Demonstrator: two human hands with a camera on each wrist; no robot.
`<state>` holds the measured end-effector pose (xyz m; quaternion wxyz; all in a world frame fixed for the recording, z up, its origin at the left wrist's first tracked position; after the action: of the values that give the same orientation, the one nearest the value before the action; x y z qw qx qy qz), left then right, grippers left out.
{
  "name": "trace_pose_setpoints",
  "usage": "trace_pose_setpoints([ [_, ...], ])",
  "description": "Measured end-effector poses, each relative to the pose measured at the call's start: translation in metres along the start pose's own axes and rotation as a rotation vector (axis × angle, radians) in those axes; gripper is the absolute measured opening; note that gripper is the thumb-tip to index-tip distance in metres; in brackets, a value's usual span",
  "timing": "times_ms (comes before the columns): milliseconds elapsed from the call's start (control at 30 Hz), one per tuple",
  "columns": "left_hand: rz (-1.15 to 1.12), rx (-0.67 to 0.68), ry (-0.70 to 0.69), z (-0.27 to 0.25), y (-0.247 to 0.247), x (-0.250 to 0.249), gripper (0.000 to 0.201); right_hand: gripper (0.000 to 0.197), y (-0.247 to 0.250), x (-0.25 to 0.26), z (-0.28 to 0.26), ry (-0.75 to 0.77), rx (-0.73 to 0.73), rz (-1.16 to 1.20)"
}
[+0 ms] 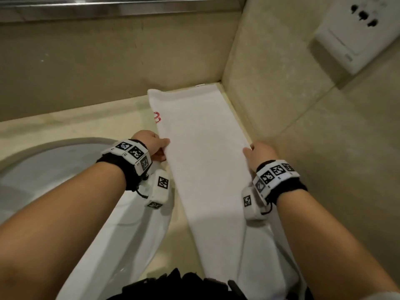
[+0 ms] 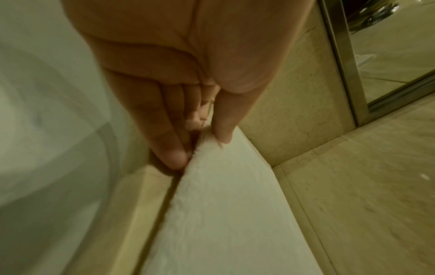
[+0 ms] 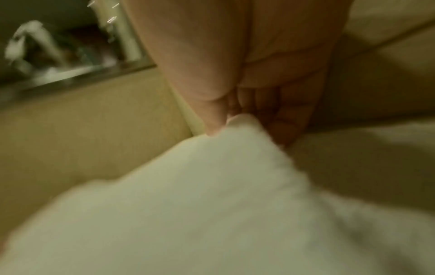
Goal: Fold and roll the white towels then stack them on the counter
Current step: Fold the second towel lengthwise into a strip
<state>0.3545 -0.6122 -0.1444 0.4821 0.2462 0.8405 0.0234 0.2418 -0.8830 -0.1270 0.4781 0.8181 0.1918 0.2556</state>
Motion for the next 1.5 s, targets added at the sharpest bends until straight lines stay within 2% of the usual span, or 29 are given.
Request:
trace_pose_setpoints([
  [67,-0.017,0.039,0.015,-0.012,-0.006,0.006,0.03,0.03,0.001,-0.011,-0.005,-0.023,0.06,0.277],
  [100,-0.024,0.076,0.027,-0.02,-0.012,0.011,0.028,0.027,-0.002,-0.02,-0.012,-0.039,0.136,0.493],
  [167,-0.052,0.156,0.051,-0.034,-0.025,0.021,0.021,0.027,-0.014,-0.032,-0.035,-0.129,0.365,0.897],
  [200,-0.066,0.183,0.061,-0.042,-0.031,0.026,0.017,0.029,-0.021,-0.035,-0.046,-0.124,0.479,0.971],
  [267,-0.097,0.202,0.065,-0.052,-0.038,0.033,0.013,0.035,-0.028,-0.035,-0.062,-0.013,0.565,0.85],
  [367,-0.121,0.196,0.053,-0.06,-0.042,0.037,0.01,0.032,-0.026,-0.028,-0.074,0.139,0.528,0.703],
  [467,-0.132,0.192,0.042,-0.067,-0.046,0.036,0.01,0.021,-0.031,-0.026,-0.081,0.147,0.576,0.875],
  [533,-0.141,0.191,0.039,-0.073,-0.052,0.037,0.01,0.021,-0.029,-0.029,-0.08,0.12,0.552,1.038],
  [600,-0.14,0.187,0.042,-0.077,-0.055,0.039,0.009,0.02,-0.018,-0.039,-0.073,0.085,0.39,0.977],
  [667,-0.143,0.183,0.056,-0.081,-0.055,0.042,0.005,0.009,0.003,-0.06,-0.061,0.034,0.058,0.589],
  [700,-0.143,0.181,0.064,-0.082,-0.055,0.043,0.004,0.014,0.013,-0.069,-0.059,0.012,-0.094,0.381],
  [733,-0.143,0.177,0.071,-0.083,-0.054,0.044,0.005,0.02,0.017,-0.072,-0.059,-0.001,-0.169,0.207],
  [767,-0.144,0.173,0.075,-0.084,-0.054,0.045,0.005,0.022,0.015,-0.073,-0.06,0.002,-0.181,0.095],
  [833,-0.142,0.169,0.076,-0.086,-0.054,0.046,0.009,0.024,0.005,-0.074,-0.059,0.012,-0.147,-0.002],
  [900,-0.13,0.2,0.077,-0.092,-0.059,0.049,0.009,0.027,-0.001,-0.076,-0.059,-0.016,-0.088,0.076],
  [967,-0.103,0.238,0.08,-0.099,-0.066,0.053,0.01,0.033,-0.007,-0.086,-0.059,-0.061,0.021,0.441],
  [1033,-0.066,0.247,0.063,-0.103,-0.067,0.055,0.007,0.037,-0.02,-0.098,-0.07,-0.179,0.218,0.893],
  [1067,-0.053,0.239,0.048,-0.103,-0.064,0.054,0.007,0.037,-0.023,-0.101,-0.076,-0.19,0.272,0.984],
  [1133,-0.041,0.211,0.033,-0.1,-0.053,0.053,0.015,0.04,-0.025,-0.099,-0.085,-0.079,0.331,0.9],
  [1233,-0.027,0.172,0.022,-0.096,-0.035,0.052,0.026,0.048,-0.023,-0.079,-0.1,0.194,0.371,0.639],
  [1300,-0.039,0.162,0.024,-0.097,-0.03,0.053,0.027,0.036,-0.028,-0.065,-0.111,0.299,0.446,0.535],
  [1400,-0.083,0.149,0.028,-0.103,-0.031,0.057,0.014,0.019,-0.034,-0.056,-0.122,0.379,0.519,0.535],
  [1500,-0.128,0.17,0.039,-0.113,-0.04,0.066,0.004,0.018,-0.029,-0.065,-0.122,0.337,0.417,0.702],
])
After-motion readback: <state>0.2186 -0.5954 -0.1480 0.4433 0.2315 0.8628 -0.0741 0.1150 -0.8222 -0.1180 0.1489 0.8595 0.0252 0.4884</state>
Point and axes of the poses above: each hand's wrist, its own z-axis towards the middle knuckle, its own y-axis out of the back of the hand, x = y × z, the point moved 7 cm from there along z, towards the middle knuckle, and after that the axes turned 9 degrees about -y, right-handed, at the moved point
